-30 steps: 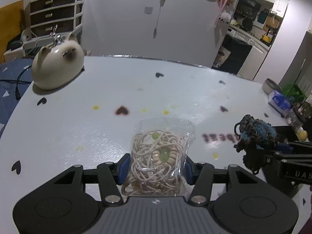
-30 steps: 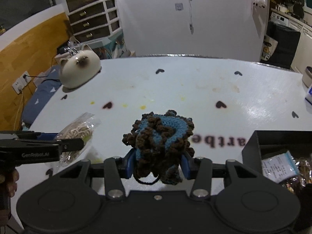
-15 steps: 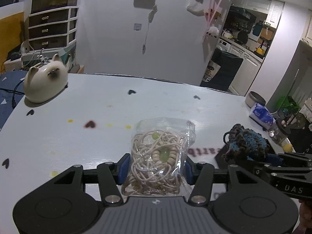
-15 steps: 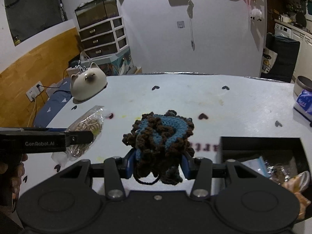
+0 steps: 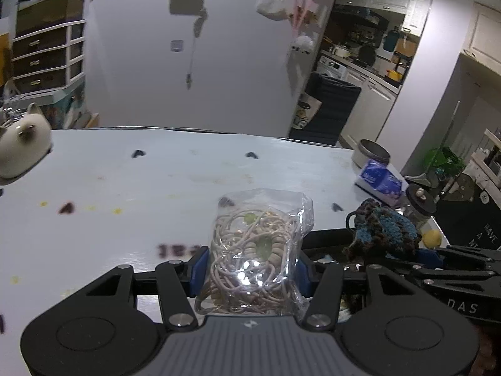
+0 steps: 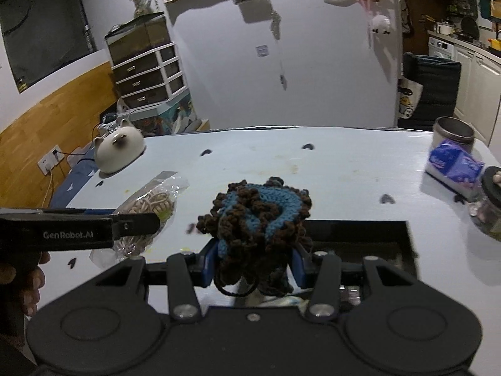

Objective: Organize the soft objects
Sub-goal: 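Carry the cord bag and scrunchie over the black box with both tools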

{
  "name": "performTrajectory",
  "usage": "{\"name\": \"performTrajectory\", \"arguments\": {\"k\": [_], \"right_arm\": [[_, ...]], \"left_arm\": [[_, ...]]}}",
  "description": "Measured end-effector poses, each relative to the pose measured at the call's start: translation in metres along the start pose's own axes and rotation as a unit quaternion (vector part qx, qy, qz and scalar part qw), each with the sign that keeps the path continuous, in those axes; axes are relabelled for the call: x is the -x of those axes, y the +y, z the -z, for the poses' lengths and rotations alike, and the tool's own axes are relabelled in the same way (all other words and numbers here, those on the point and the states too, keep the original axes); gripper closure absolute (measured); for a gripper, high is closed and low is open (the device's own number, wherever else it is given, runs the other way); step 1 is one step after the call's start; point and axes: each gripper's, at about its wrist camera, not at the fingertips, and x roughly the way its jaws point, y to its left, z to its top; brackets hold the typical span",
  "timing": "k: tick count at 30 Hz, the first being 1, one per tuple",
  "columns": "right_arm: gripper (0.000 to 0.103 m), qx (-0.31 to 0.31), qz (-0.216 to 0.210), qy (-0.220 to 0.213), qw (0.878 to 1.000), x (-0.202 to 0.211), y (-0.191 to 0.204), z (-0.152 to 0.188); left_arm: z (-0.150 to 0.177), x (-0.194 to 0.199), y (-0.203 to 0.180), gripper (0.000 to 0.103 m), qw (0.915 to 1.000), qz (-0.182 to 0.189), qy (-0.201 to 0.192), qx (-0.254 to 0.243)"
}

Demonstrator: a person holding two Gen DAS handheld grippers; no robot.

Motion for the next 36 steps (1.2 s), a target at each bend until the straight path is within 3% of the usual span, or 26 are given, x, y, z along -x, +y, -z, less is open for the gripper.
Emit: {"name": "performTrajectory", "arguments": {"k": [7, 10, 13, 15, 18, 20, 24, 26, 30, 33, 35, 36], "right_arm": [[0.056, -0.005, 0.011, -0.002, 1.0, 0.012, -0.046, 0.002], [0.056, -0.011, 0.015, -0.001, 1.0, 0.015, -0.062, 0.003], [0.056, -0.017, 0.019, -0.001, 1.0, 0.018, -0.075, 0.005], [0.056, -0.02, 0.023, -0.001, 1.0, 0.02, -0.082, 0.006], [0.056, -0.028, 0.03, -0.002, 0.999, 0.024, -0.091, 0.009], [0.056, -0.037, 0.037, -0.003, 0.999, 0.027, -0.096, 0.011], [0.056, -0.05, 0.045, -0.004, 0.998, 0.03, -0.104, 0.013], [0.056, -0.053, 0.042, -0.001, 0.998, 0.028, -0.107, 0.013], [0.056, -0.056, 0.033, 0.011, 0.998, 0.015, -0.109, 0.011], [0.056, -0.072, 0.018, 0.037, 0.997, -0.005, -0.113, 0.008], [0.056, -0.087, 0.011, 0.053, 0.995, -0.02, -0.115, 0.006], [0.056, -0.094, 0.01, 0.062, 0.994, -0.027, -0.115, 0.005]], "left_arm": [[0.001, -0.026, -0.044, 0.048, 0.9996, 0.019, 0.011, -0.019], [0.002, -0.044, -0.059, 0.048, 0.9966, 0.049, 0.036, -0.056], [0.003, -0.065, -0.073, 0.048, 0.9876, 0.084, 0.076, -0.108], [0.0, -0.079, -0.076, 0.048, 0.9851, 0.081, 0.098, -0.116], [-0.004, -0.095, -0.081, 0.048, 0.9882, 0.037, 0.126, -0.079], [-0.008, -0.103, -0.077, 0.047, 0.9901, 0.009, 0.14, -0.015], [-0.003, -0.111, -0.065, 0.046, 0.9812, -0.006, 0.162, 0.104], [0.001, -0.11, -0.065, 0.036, 0.98, -0.015, 0.158, 0.12], [0.001, -0.1, -0.069, 0.033, 0.9846, -0.01, 0.132, 0.114], [-0.001, -0.088, -0.071, 0.038, 0.9902, 0.013, 0.105, 0.091], [0.0, -0.087, -0.07, 0.061, 0.9903, 0.031, 0.106, 0.084], [0.001, -0.088, -0.07, 0.067, 0.9892, 0.038, 0.112, 0.087]]}}
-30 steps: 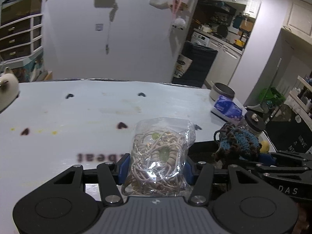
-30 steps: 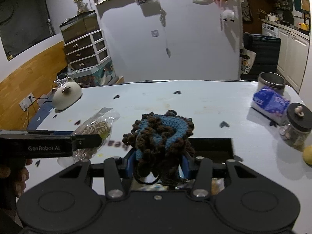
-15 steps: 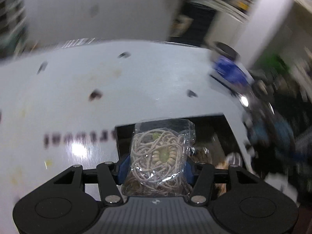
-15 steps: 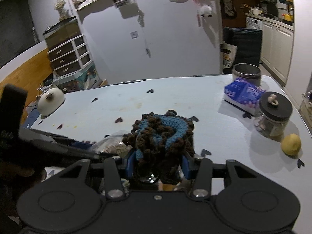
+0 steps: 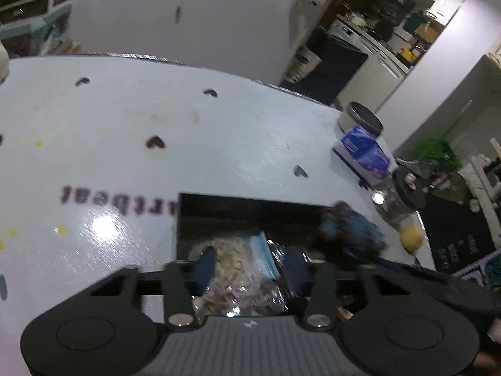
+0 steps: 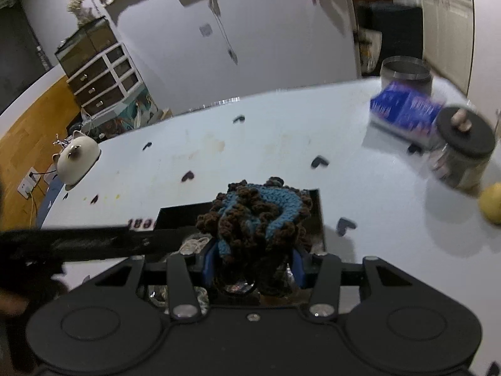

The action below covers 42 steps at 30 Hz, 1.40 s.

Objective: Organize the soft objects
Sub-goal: 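Carry the cord bag and scrunchie over the black box with both tools, then open both tools to drop the cord bag and scrunchie into the box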

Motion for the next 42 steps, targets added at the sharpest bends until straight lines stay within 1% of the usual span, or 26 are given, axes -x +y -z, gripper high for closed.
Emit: {"name": "performTrajectory", "arguments": {"k": [1, 2, 3, 5, 6, 9, 10, 11, 13, 14, 16, 19, 24, 25, 26, 29, 31, 33, 35, 36, 38, 39, 41, 42], "right_arm": [[0.056, -0.005, 0.004, 0.008, 1.0, -0.007, 0.001, -0.001], [0.055, -0.009, 0.009, 0.015, 1.0, -0.013, 0.001, -0.002], [0.054, -0.015, 0.015, 0.022, 1.0, -0.018, 0.001, -0.003], [0.043, -0.029, 0.021, 0.028, 0.999, -0.024, 0.0, -0.005], [0.04, -0.033, 0.022, 0.029, 0.999, -0.024, -0.001, -0.006], [0.039, -0.031, 0.015, 0.016, 0.999, -0.016, -0.001, -0.008], [0.043, -0.028, 0.014, 0.01, 0.999, -0.013, -0.001, -0.01], [0.052, -0.026, 0.013, 0.006, 1.0, -0.011, -0.002, -0.011], [0.063, -0.021, 0.012, 0.006, 1.0, -0.011, -0.002, -0.015], [0.068, -0.021, 0.012, 0.011, 1.0, -0.013, -0.003, -0.016], [0.074, -0.021, 0.012, 0.019, 1.0, -0.018, -0.005, -0.017], [0.076, -0.017, 0.011, 0.032, 0.999, -0.029, -0.005, -0.016], [0.076, 0.003, 0.017, 0.049, 0.999, -0.046, -0.002, -0.015], [0.076, 0.006, 0.018, 0.051, 0.999, -0.048, -0.002, -0.014], [0.076, 0.007, 0.018, 0.052, 0.998, -0.048, -0.003, -0.014], [0.076, 0.005, 0.01, 0.049, 0.999, -0.042, -0.005, -0.015], [0.076, 0.004, 0.007, 0.042, 0.999, -0.034, -0.005, -0.015], [0.075, 0.006, 0.005, 0.033, 0.999, -0.025, -0.003, -0.014], [0.073, 0.014, 0.0, 0.021, 1.0, -0.013, 0.001, -0.013], [0.072, 0.02, -0.001, 0.015, 1.0, -0.007, 0.003, -0.012], [0.07, 0.032, 0.0, 0.001, 1.0, 0.005, 0.008, -0.009], [0.069, 0.036, 0.0, -0.005, 0.999, 0.011, 0.011, -0.007], [0.064, 0.04, 0.003, -0.017, 0.999, 0.022, 0.016, -0.004], [0.064, 0.042, 0.003, -0.024, 0.999, 0.028, 0.018, -0.002]], "left_arm": [[0.001, -0.002, 0.001, 0.081, 1.0, 0.006, 0.007, 0.003], [0.002, -0.003, 0.002, 0.091, 0.9999, 0.01, 0.013, 0.005], [0.004, -0.005, 0.003, 0.093, 0.9998, 0.014, 0.017, 0.006], [0.006, -0.006, 0.003, 0.094, 0.9995, 0.02, 0.025, -0.002], [0.007, -0.009, 0.002, 0.094, 0.9993, 0.02, 0.029, -0.008], [0.01, -0.024, 0.0, 0.095, 0.9984, 0.016, 0.046, -0.027], [0.012, -0.029, -0.001, 0.095, 0.998, 0.012, 0.051, -0.035], [0.014, -0.033, -0.003, 0.095, 0.9975, 0.009, 0.054, -0.045], [0.016, -0.039, -0.007, 0.095, 0.9959, -0.002, 0.05, -0.075], [0.017, -0.041, -0.009, 0.095, 0.9945, -0.01, 0.047, -0.093], [0.018, -0.046, -0.012, 0.095, 0.9917, -0.02, 0.041, -0.121], [0.02, -0.053, -0.01, 0.097, 0.9895, -0.028, 0.037, -0.137], [0.016, -0.044, -0.003, 0.097, 0.9949, -0.017, 0.034, -0.094], [0.015, -0.04, -0.002, 0.094, 0.9957, -0.014, 0.032, -0.085], [0.015, -0.036, -0.002, 0.088, 0.9964, -0.012, 0.029, -0.078], [0.013, -0.021, -0.004, 0.078, 0.9972, -0.014, 0.013, -0.072], [0.012, -0.01, -0.005, 0.074, 0.9974, -0.012, 0.003, -0.071], [0.011, 0.001, -0.006, 0.068, 0.9974, -0.012, -0.008, -0.07], [0.011, 0.01, -0.007, 0.059, 0.997, -0.014, -0.019, -0.074], [0.012, 0.015, -0.008, 0.057, 0.9968, -0.015, -0.025, -0.075], [0.015, 0.026, -0.008, 0.048, 0.9964, -0.015, -0.035, -0.076], [0.017, 0.031, -0.007, 0.046, 0.9963, -0.015, -0.039, -0.076], [0.022, 0.043, -0.006, 0.036, 0.9958, -0.016, -0.05, -0.075], [0.025, 0.049, -0.006, 0.034, 0.9955, -0.018, -0.055, -0.075]]}}
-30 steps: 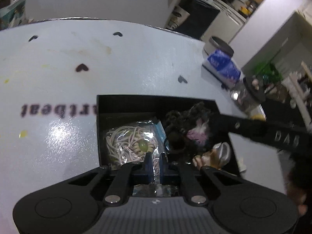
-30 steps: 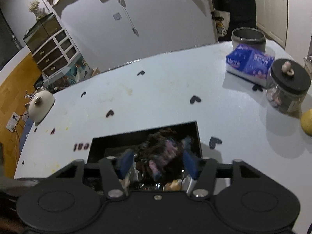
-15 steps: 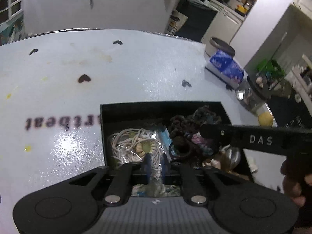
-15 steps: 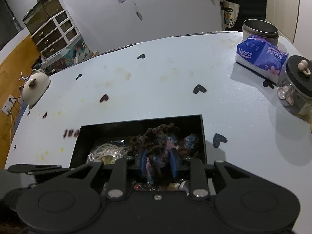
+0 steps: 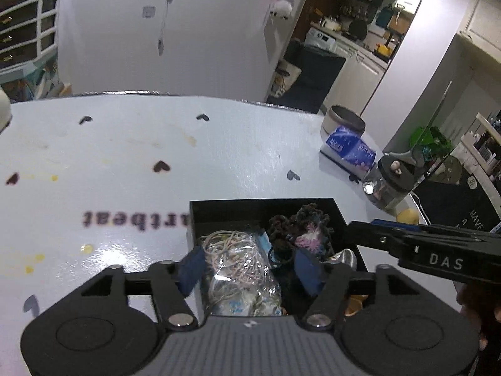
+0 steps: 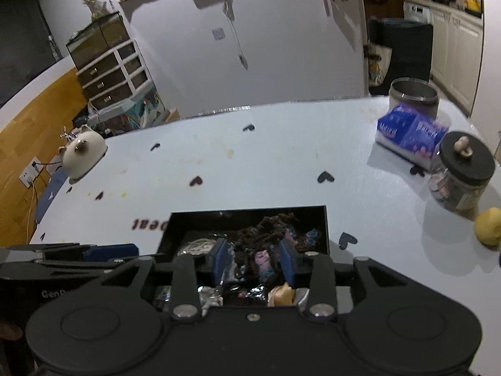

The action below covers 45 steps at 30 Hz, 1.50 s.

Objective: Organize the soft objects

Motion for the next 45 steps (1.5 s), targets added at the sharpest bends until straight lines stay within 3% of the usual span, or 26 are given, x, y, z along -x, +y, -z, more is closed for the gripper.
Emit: {"name": "performTrajectory", "arguments": {"k": [5, 14, 29, 38, 45], "right_arm": [[0.055, 0.0, 0.01, -0.026, 1.0, 0.028, 0.011, 0.01], [0.036, 0.005, 0.033, -0.072, 0.997, 0.079, 0.039, 0.041], [0.01, 0.014, 0.077, -0.126, 0.989, 0.156, 0.084, 0.096], [0.0, 0.019, 0.095, -0.144, 0.985, 0.187, 0.099, 0.121], [0.0, 0.015, 0.101, -0.152, 0.983, 0.2, 0.104, 0.134]], "left_arm": [[0.011, 0.034, 0.005, 0.012, 0.9995, -0.016, -0.028, 0.002], [0.036, 0.095, 0.024, 0.0, 0.9971, -0.027, -0.071, 0.006], [0.087, 0.169, 0.035, 0.0, 0.9934, -0.031, -0.11, 0.001], [0.112, 0.198, 0.041, 0.0, 0.9918, -0.037, -0.122, -0.005], [0.122, 0.209, 0.041, 0.0, 0.9907, -0.041, -0.129, -0.015]]}}
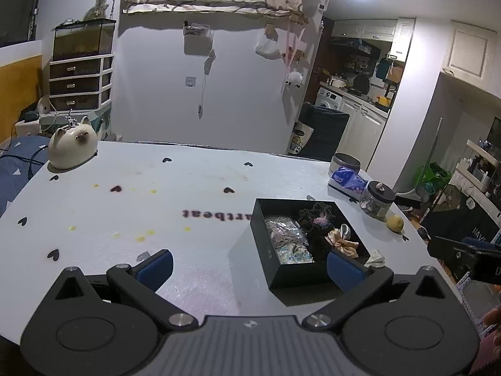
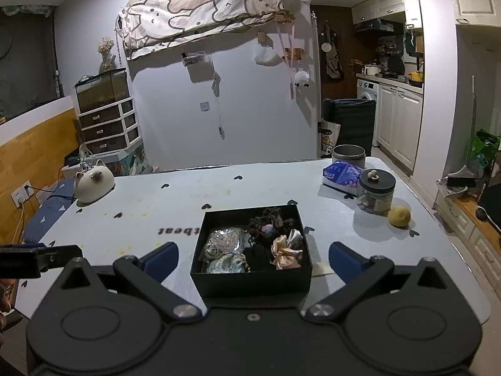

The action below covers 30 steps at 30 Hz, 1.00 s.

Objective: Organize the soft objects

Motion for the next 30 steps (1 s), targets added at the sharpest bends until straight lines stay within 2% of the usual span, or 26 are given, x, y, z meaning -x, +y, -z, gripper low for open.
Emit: {"name": "performTrajectory", "arguments": {"k": [8, 30], "right_arm": [[0.0, -0.004, 0.007, -0.002, 1.0, 0.007, 0.002, 0.007], [0.0, 0.007, -0.007, 0.003, 1.0, 0.004, 0.017, 0.007]], "left_arm": [[0.003, 0.007, 0.0, 0.0, 0.9999, -0.006, -0.002, -0.008], [0.004, 0.011, 0.009, 0.0, 0.9998, -0.019, -0.003, -0.003]]}}
